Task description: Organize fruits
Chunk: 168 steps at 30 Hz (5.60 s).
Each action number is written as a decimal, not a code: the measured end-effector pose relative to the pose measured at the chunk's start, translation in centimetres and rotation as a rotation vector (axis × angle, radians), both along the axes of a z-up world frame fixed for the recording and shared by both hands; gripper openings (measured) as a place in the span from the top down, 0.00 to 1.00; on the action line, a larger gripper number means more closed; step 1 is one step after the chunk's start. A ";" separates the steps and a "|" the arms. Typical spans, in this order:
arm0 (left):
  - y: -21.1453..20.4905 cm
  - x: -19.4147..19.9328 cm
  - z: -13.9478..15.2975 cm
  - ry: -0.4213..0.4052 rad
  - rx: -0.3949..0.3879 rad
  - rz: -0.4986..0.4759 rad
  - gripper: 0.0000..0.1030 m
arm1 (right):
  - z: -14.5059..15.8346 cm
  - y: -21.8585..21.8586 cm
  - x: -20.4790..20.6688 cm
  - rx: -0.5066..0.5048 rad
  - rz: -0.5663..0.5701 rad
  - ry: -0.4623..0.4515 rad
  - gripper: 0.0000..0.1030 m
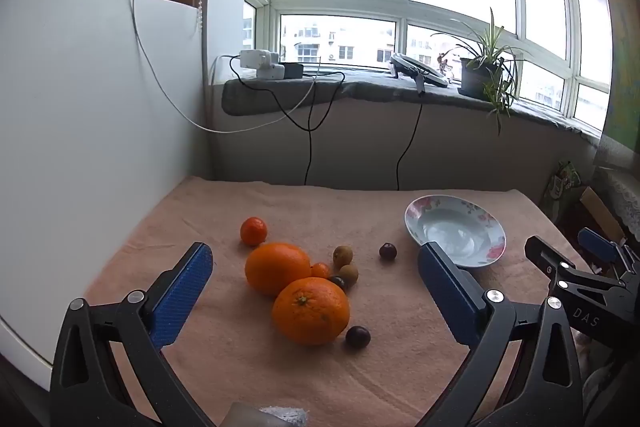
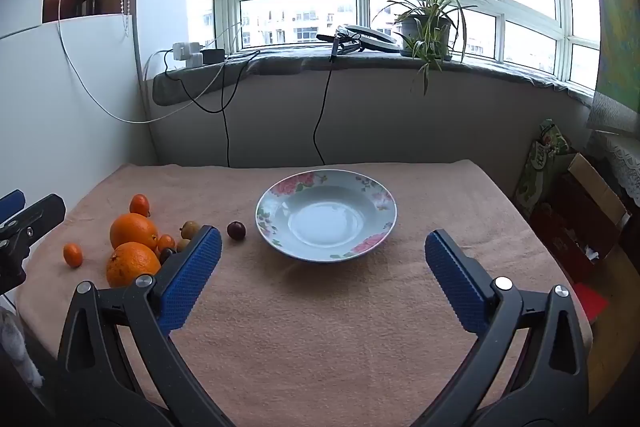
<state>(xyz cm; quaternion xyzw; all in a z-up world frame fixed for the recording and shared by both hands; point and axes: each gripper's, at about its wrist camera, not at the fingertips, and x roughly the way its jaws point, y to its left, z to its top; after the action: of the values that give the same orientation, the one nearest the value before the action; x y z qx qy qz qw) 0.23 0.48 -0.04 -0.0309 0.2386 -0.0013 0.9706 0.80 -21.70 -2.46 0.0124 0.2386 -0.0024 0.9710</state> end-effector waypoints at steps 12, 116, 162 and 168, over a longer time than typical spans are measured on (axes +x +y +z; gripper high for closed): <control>0.1 -0.1 -0.4 -0.009 0.007 -0.004 0.01 | 0.0 0.4 0.2 -0.006 0.006 -0.002 0.00; 6.1 0.9 -6.9 0.197 -0.199 -0.018 0.16 | -2.1 6.6 5.5 0.123 0.391 0.169 0.00; 4.6 4.9 -11.0 0.347 -0.349 -0.207 0.39 | -8.4 13.6 11.2 0.333 0.688 0.571 0.38; 4.2 4.9 -10.8 0.348 -0.332 -0.203 0.40 | -8.2 13.7 10.9 0.313 0.690 0.561 0.40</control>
<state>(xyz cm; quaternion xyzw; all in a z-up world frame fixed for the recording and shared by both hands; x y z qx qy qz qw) 5.17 4.70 -10.86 -0.1654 0.4003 -0.1323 0.8916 11.65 -7.99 -10.63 0.0775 0.4796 0.3531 0.7996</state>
